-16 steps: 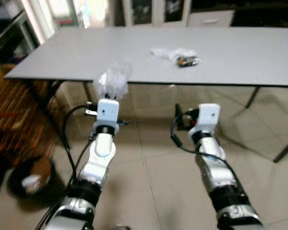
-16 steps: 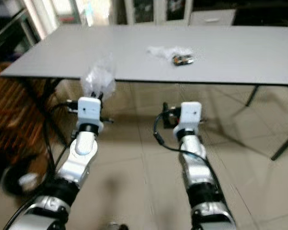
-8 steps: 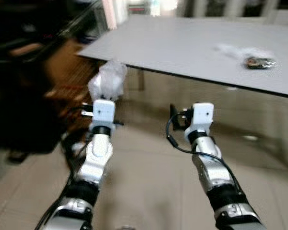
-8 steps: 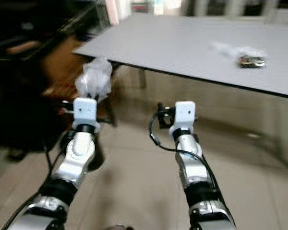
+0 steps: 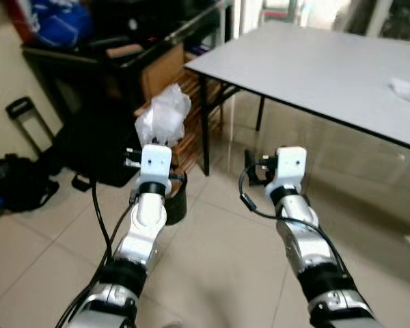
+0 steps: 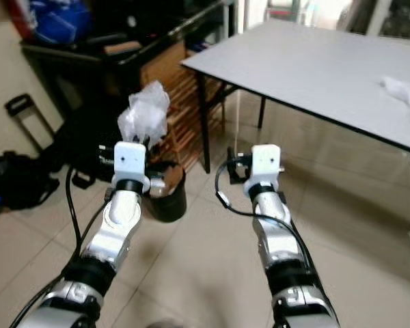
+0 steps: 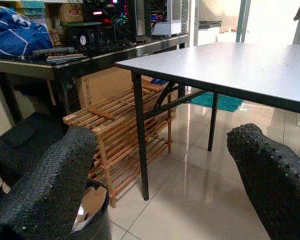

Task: Picking trash to rubbish bin

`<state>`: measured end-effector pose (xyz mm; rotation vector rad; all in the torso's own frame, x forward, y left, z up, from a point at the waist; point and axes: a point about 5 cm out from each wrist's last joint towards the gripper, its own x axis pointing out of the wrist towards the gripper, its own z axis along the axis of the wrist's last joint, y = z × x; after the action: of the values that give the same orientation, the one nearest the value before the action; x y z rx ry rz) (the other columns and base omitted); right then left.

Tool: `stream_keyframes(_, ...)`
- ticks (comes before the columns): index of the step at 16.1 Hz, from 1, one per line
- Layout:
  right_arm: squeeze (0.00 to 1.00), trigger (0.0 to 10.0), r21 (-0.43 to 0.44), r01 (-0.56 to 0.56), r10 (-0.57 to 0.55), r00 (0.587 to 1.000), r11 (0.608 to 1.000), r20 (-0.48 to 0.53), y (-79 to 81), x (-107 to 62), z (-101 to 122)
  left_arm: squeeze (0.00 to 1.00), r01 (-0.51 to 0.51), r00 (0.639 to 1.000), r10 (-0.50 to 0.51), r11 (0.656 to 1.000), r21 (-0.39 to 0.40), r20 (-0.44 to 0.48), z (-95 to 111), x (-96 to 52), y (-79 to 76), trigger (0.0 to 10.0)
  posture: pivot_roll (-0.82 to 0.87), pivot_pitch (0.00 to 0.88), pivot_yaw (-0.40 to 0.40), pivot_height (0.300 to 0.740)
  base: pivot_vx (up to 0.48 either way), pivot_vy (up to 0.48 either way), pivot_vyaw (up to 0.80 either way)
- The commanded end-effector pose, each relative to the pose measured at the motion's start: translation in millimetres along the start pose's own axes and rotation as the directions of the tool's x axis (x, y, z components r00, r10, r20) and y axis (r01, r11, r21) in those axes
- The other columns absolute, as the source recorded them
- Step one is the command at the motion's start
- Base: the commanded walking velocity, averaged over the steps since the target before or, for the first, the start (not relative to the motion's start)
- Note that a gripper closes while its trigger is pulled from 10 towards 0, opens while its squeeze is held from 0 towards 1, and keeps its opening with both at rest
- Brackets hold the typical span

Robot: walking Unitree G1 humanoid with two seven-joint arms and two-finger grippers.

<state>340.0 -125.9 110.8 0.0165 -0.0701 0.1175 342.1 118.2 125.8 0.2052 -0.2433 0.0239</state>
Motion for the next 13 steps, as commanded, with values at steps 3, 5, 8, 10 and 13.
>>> stream_keyframes(3,0.00,10.0,0.011,-0.013,0.013,1.000,1.000,-0.005,5.8,0.9,-0.1,0.00,-0.010,1.000,0.010,1.000,0.010,-0.011,-2.6,-0.4,6.7,10.0,-0.07,0.040,0.059,0.740,0.000,0.000,0.80)
stream_keyframes(5,0.00,10.0,0.012,-0.011,0.011,1.000,1.000,-0.008,5.9,0.1,-0.9,0.00,-0.009,1.000,0.009,1.000,0.006,-0.011,-2.5,-0.7,6.7,10.0,-0.08,0.047,0.061,0.740,0.000,0.000,0.80)
stream_keyframes(8,0.00,10.0,0.016,-0.008,0.008,1.000,1.000,-0.011,5.8,-0.6,-1.6,0.00,0.007,1.000,-0.007,1.000,-0.001,-0.013,-2.7,-1.3,4.8,10.0,-0.08,0.051,0.061,0.740,0.000,0.000,0.80)
stream_keyframes(10,0.00,10.0,0.033,0.003,-0.003,1.000,0.999,-0.018,4.5,-1.0,-2.8,0.00,0.017,1.000,-0.017,1.000,-0.003,-0.016,-3.2,-1.8,3.4,10.0,-0.07,0.056,0.058,0.740,0.000,0.000,0.00)
stream_keyframes(13,0.00,10.0,0.031,-0.001,0.001,1.000,1.000,-0.020,4.2,-0.8,-2.6,0.00,0.019,0.999,-0.020,1.000,-0.021,-0.040,-5.8,-2.1,3.2,10.0,-0.07,0.060,0.057,0.740,0.000,0.000,0.00)
